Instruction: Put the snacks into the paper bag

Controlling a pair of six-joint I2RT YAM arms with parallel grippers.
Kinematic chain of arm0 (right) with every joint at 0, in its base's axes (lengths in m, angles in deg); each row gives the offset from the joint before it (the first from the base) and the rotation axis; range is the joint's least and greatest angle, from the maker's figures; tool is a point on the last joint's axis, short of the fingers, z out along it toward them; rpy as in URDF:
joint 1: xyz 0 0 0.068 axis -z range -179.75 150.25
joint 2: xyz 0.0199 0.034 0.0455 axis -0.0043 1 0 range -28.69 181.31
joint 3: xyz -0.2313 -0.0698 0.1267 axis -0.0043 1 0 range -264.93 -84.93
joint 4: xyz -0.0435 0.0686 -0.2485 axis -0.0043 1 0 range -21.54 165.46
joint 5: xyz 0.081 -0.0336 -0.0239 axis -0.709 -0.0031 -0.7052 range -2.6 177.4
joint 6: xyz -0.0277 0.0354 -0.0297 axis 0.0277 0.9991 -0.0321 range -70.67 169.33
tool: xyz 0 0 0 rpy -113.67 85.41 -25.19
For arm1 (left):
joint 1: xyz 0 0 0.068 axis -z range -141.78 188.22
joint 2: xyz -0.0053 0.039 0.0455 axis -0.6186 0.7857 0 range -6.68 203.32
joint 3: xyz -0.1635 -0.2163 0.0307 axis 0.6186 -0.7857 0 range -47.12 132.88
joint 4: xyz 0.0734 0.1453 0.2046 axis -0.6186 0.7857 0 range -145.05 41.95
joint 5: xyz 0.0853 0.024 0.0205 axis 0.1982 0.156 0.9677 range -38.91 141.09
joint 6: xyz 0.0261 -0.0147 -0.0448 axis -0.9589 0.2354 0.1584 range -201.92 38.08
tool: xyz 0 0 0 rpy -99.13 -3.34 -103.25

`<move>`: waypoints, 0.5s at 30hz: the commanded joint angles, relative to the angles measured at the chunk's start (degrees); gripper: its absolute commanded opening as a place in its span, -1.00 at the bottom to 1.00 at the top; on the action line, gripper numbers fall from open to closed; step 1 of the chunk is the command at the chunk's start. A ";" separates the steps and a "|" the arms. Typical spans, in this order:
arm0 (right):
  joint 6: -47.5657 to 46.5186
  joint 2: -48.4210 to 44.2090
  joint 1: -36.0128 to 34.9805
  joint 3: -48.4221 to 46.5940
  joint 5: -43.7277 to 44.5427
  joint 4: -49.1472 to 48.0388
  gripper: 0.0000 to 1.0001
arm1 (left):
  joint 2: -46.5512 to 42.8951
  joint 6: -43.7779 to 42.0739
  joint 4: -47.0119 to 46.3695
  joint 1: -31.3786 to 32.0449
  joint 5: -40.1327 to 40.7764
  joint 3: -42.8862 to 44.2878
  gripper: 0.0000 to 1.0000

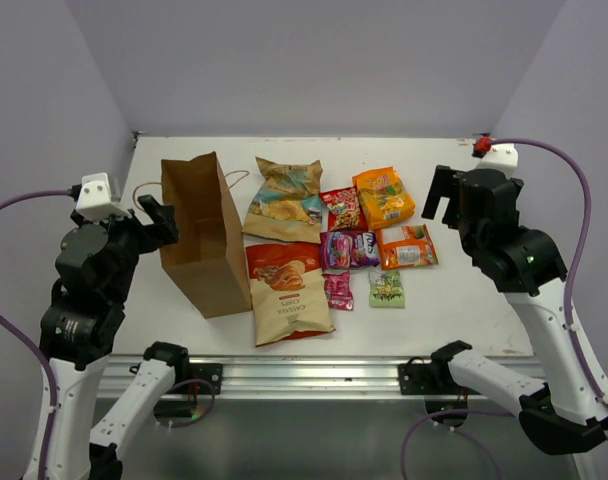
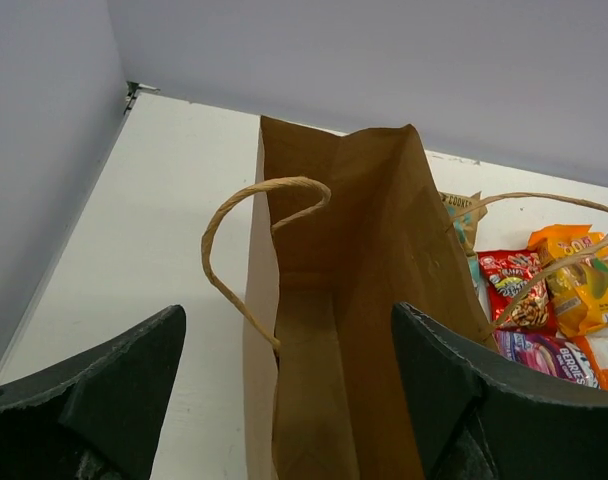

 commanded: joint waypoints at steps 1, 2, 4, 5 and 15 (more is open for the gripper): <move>1.45 -0.76 0.14 0.65 -1.41 0.49 0.95 | 0.88 1.90 0.73 0.27 -2.15 -1.25 0.73; 1.62 -1.38 0.14 1.00 -1.76 0.49 0.95 | 1.23 2.34 1.35 0.36 -2.24 -1.43 0.72; 1.63 -1.91 0.14 1.09 -2.02 0.40 0.94 | 2.20 3.13 2.75 0.36 -2.33 -2.04 0.65; 1.63 -2.26 0.14 1.27 -1.85 0.40 0.93 | 2.38 3.57 2.85 0.27 -2.68 -2.40 0.62; 1.19 -2.09 0.14 2.15 -4.56 0.93 0.85 | 3.43 4.10 3.72 0.27 -2.15 -4.07 0.05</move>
